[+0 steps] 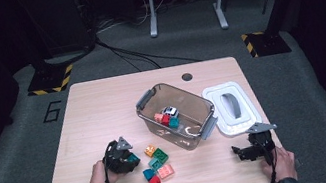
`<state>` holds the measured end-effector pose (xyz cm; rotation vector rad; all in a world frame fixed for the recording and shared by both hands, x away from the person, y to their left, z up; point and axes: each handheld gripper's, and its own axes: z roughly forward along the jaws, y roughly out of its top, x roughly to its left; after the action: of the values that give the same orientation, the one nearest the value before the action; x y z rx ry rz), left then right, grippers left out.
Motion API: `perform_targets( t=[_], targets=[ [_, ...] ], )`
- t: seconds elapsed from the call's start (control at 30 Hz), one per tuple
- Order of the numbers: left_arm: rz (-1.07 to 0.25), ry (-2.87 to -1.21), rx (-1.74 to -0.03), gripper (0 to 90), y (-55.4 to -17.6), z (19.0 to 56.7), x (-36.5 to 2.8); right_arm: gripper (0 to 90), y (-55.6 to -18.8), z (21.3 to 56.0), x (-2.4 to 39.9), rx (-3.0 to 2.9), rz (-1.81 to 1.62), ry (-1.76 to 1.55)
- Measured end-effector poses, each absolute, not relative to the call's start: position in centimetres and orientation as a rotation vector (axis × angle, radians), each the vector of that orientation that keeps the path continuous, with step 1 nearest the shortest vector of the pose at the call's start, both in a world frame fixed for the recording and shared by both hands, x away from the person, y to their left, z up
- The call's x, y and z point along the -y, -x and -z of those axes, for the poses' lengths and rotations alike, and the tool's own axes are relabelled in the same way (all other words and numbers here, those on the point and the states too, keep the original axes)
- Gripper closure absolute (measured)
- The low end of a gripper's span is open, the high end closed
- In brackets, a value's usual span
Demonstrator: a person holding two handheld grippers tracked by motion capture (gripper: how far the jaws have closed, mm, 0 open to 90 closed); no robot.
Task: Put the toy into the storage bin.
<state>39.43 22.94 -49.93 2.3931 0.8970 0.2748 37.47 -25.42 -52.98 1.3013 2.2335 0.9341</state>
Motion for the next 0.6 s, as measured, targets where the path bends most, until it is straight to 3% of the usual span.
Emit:
perform_targets(
  t=[0.6],
  targets=[
    [-0.365,-2.312,-0.893,59.2,-40.6,46.9,-23.2,0.0,-37.5,53.0,25.4,-2.231,-0.939,-1.299]
  ],
)
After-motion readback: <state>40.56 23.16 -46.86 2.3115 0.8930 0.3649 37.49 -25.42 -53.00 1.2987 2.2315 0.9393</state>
